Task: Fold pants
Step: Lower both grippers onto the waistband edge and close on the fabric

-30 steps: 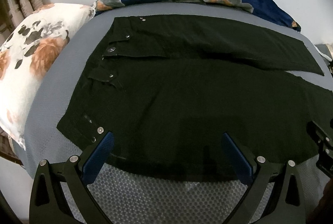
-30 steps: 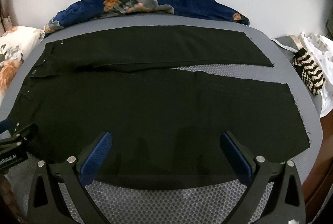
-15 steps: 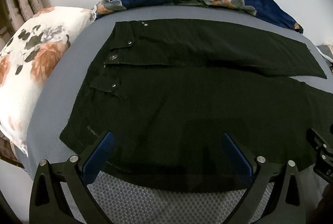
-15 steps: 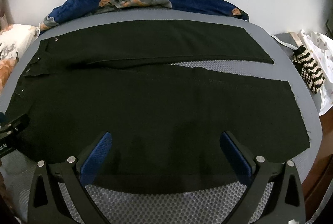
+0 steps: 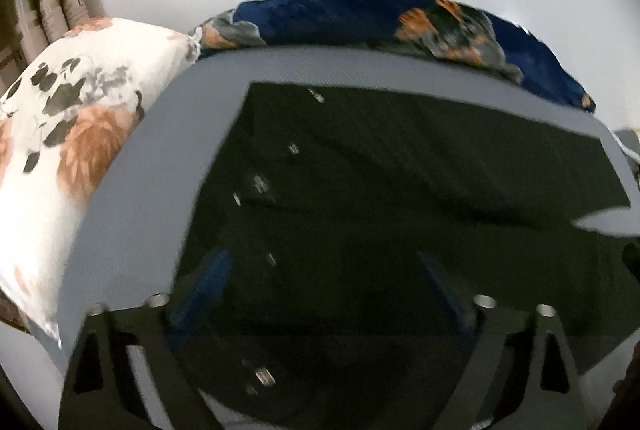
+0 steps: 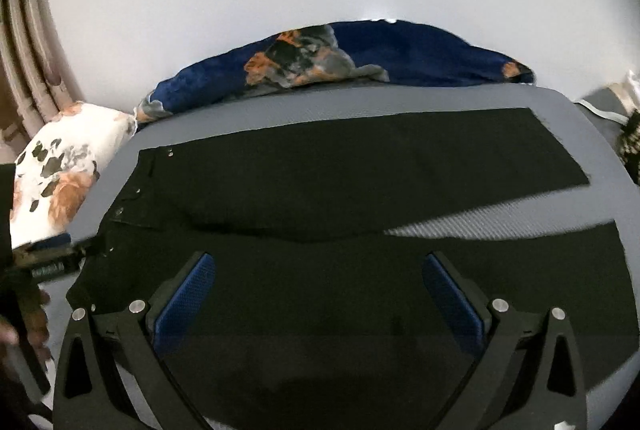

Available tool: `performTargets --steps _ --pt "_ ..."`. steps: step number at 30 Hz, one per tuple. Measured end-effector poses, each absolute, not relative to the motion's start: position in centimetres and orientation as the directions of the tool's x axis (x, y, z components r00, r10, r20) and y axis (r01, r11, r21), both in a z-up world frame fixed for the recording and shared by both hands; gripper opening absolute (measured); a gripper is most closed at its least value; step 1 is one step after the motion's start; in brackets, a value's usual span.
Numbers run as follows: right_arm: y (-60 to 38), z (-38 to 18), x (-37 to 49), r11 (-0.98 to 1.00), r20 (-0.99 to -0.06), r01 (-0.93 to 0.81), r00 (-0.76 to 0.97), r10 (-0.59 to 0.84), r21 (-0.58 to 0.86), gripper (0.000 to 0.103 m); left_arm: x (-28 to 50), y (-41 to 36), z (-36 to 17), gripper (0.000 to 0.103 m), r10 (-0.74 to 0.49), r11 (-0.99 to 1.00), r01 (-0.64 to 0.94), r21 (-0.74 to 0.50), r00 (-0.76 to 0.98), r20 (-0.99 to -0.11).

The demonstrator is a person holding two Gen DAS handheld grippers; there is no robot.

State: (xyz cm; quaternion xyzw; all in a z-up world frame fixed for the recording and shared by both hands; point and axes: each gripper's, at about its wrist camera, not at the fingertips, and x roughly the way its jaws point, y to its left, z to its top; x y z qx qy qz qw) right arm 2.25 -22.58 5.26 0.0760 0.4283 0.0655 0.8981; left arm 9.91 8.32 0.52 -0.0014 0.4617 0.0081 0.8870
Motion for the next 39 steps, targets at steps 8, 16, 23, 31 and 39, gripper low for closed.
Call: performTargets --steps 8,16,23,31,39 --pt "-22.7 5.3 9.0 0.944 -0.729 -0.049 0.622 0.285 0.327 0.103 18.4 16.4 -0.4 0.062 -0.144 0.974 -0.065 -0.215 0.552 -0.821" --pt "-20.5 1.9 14.1 0.950 -0.789 -0.027 0.549 0.274 0.311 0.103 26.7 21.5 -4.3 0.054 -0.379 0.868 -0.102 -0.487 0.497 -0.781" --pt "-19.2 -1.0 17.2 0.951 -0.823 -0.020 0.495 0.277 0.308 0.103 30.2 23.4 -7.4 0.048 -0.483 0.802 -0.124 -0.585 0.442 -0.756" --pt "-18.6 -2.3 19.8 0.957 -0.840 -0.019 0.474 0.264 0.290 0.103 31.8 23.1 -7.8 0.032 -0.625 0.701 -0.084 -0.708 0.405 -0.667" --pt "-18.0 -3.4 22.1 0.957 -0.841 -0.043 0.468 0.273 0.287 0.103 33.7 21.1 -7.6 0.031 -0.650 0.708 -0.021 -0.705 0.370 -0.664"
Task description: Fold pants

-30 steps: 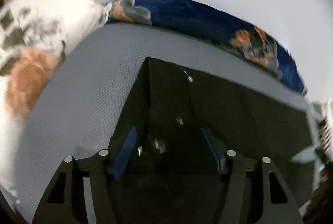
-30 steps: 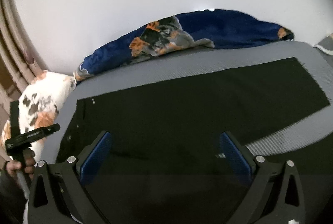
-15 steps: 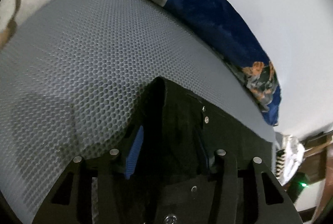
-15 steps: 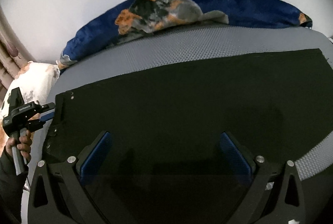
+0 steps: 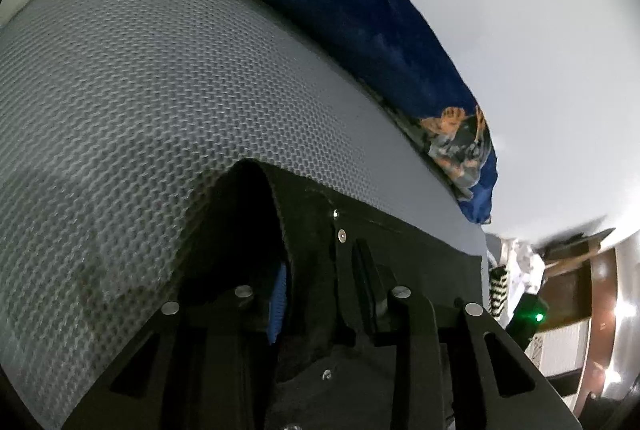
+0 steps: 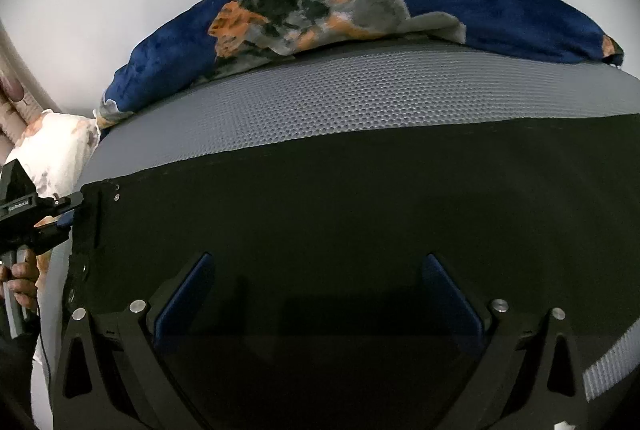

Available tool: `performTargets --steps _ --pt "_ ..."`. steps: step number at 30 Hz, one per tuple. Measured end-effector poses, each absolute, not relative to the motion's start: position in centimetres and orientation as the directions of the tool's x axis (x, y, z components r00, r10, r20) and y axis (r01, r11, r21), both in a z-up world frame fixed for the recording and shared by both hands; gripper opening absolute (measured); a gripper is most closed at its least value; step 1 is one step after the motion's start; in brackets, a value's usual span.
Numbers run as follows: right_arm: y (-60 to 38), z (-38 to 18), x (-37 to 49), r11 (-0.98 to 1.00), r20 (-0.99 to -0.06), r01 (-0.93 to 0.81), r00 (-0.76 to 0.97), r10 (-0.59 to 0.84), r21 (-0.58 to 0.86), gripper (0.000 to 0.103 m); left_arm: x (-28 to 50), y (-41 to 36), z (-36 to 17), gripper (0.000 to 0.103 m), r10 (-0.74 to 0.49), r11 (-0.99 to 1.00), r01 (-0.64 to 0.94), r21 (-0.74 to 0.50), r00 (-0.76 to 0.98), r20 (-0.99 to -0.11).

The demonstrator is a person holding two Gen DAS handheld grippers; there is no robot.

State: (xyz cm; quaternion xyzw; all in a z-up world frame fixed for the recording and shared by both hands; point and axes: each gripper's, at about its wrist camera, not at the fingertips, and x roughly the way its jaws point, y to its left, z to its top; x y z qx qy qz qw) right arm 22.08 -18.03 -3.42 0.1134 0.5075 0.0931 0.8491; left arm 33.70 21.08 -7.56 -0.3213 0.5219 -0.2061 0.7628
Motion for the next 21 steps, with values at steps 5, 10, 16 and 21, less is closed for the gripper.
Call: performTargets --steps 5,10,16,21 --pt "-17.9 -4.1 23.1 0.953 -0.840 -0.054 0.459 0.290 0.299 0.103 35.6 20.0 -8.9 0.031 -0.669 0.686 -0.047 -0.726 0.351 -0.655" --pt "-17.9 -4.1 23.9 0.954 -0.835 -0.082 0.466 0.294 0.290 0.103 37.2 18.8 -9.9 0.031 -0.676 0.669 -0.066 -0.740 0.359 -0.643" --pt "-18.1 -3.9 25.0 0.953 -0.834 -0.105 0.462 0.300 0.285 0.103 37.2 17.3 -9.2 0.020 -0.644 0.691 -0.051 -0.721 0.411 -0.645" --pt "-17.7 -2.5 26.7 0.935 -0.829 -0.254 0.443 0.341 0.249 0.103 35.3 17.0 -6.2 0.010 -0.661 0.678 0.034 -0.734 0.464 -0.590"
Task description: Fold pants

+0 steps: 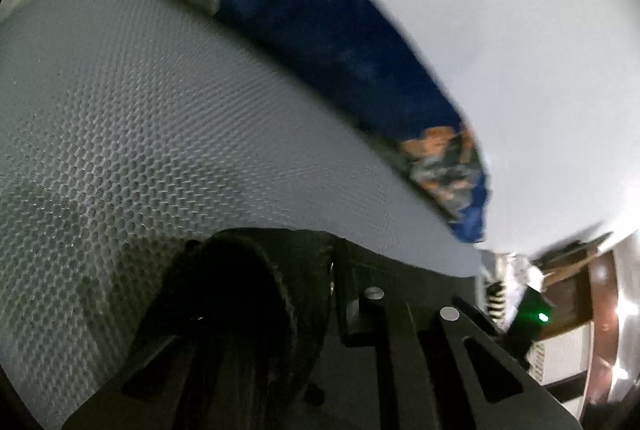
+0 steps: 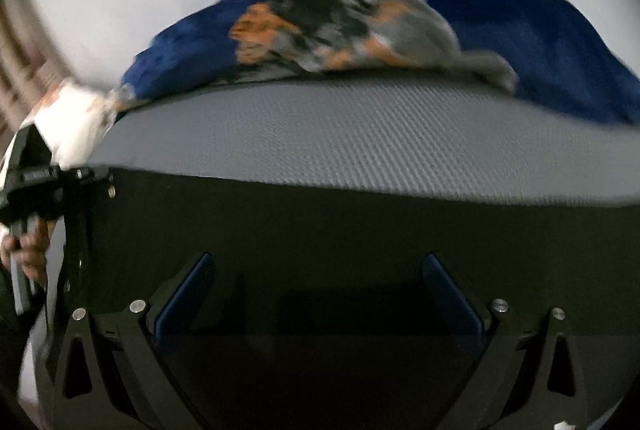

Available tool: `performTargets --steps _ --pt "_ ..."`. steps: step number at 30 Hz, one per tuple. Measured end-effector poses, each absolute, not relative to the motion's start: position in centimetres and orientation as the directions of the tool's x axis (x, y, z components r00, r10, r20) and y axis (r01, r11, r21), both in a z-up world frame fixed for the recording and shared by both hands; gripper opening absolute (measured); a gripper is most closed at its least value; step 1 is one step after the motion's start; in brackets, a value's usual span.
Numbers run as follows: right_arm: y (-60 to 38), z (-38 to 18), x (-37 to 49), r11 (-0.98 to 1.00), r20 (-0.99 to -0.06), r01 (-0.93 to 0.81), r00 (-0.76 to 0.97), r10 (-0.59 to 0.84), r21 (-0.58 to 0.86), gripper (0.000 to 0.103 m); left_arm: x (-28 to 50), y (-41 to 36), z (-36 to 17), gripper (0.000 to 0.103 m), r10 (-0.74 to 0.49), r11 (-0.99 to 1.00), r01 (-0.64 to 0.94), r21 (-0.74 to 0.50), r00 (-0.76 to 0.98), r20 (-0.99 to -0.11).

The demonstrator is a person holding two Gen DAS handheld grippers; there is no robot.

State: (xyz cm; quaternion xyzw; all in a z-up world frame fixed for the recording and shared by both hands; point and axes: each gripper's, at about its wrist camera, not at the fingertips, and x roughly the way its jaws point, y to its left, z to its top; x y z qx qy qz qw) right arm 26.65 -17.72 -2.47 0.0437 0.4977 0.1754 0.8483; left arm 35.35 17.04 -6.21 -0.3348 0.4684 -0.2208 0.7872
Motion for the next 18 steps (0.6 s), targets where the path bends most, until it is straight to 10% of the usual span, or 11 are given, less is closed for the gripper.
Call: performTargets --steps 11,18 --pt "-14.6 -1.2 32.3 0.643 -0.889 -0.741 0.145 0.434 0.193 0.103 29.3 15.6 0.9 0.010 -0.690 0.682 0.201 -0.703 0.496 -0.528" --pt "-15.2 -3.5 34.9 0.530 -0.910 -0.792 -0.076 0.407 0.303 0.062 27.6 15.5 2.8 0.010 -0.689 0.686 0.232 -0.690 0.512 -0.513"
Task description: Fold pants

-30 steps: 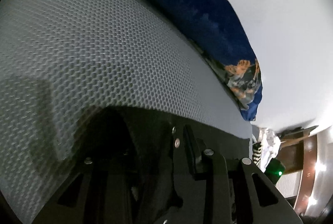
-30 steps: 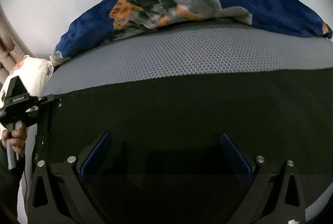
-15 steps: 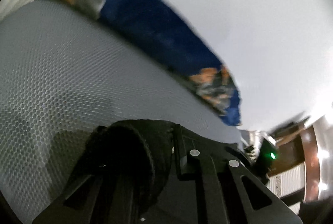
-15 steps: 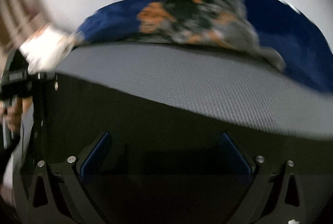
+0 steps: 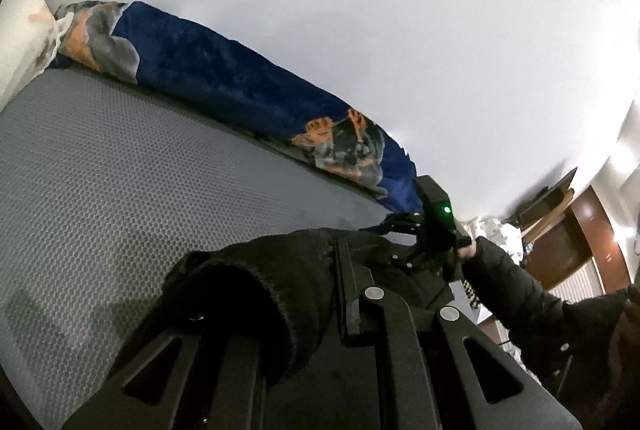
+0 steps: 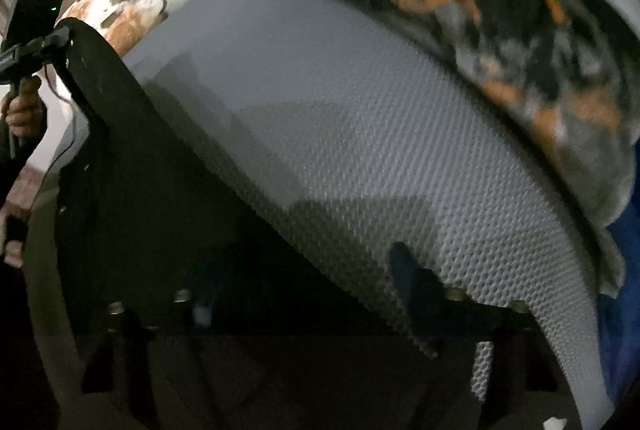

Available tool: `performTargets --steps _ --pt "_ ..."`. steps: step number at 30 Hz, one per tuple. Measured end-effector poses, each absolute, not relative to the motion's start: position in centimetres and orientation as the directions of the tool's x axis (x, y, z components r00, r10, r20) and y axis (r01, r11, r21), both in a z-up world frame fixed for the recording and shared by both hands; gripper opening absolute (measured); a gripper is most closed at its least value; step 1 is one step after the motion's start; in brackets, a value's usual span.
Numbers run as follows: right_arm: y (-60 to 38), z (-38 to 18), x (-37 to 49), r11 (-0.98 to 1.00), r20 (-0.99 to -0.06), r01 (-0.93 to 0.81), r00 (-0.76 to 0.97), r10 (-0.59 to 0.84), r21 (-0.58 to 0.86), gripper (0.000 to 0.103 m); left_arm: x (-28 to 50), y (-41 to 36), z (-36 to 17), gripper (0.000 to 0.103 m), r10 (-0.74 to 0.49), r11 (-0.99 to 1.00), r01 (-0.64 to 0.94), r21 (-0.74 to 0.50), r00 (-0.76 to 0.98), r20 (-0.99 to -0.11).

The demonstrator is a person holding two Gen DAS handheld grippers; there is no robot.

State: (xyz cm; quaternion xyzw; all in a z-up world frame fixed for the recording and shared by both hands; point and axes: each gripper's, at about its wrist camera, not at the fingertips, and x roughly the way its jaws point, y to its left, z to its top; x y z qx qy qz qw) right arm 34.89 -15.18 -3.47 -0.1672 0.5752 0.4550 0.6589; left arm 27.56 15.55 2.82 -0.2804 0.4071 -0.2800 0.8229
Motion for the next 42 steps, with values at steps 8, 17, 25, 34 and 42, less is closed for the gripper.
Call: performTargets --steps 8,17,25,34,42 --pt "-18.6 -4.6 34.4 0.501 -0.933 -0.816 -0.123 0.339 0.289 0.032 28.0 15.9 2.0 0.010 -0.652 0.713 0.172 -0.679 0.519 -0.553" --pt "-20.2 -4.3 33.5 0.556 -0.957 -0.813 -0.006 0.289 0.172 0.013 28.9 15.5 1.3 0.010 -0.619 0.743 0.139 -0.654 0.515 -0.593" --pt "-19.5 -2.1 29.5 0.670 -0.943 -0.740 0.260 0.208 -0.056 0.008 29.2 15.5 0.9 0.010 -0.586 0.780 0.138 -0.611 0.504 -0.634" --pt "-21.3 4.0 23.0 0.744 -0.879 -0.638 0.452 0.152 -0.199 0.007 25.9 16.0 2.8 0.011 -0.613 0.771 0.205 -0.602 0.494 -0.617" --pt "-21.6 6.8 12.9 0.777 -0.873 -0.606 0.459 0.166 -0.171 0.007 18.8 16.2 3.8 0.014 -0.658 0.747 0.270 -0.607 0.426 -0.620"
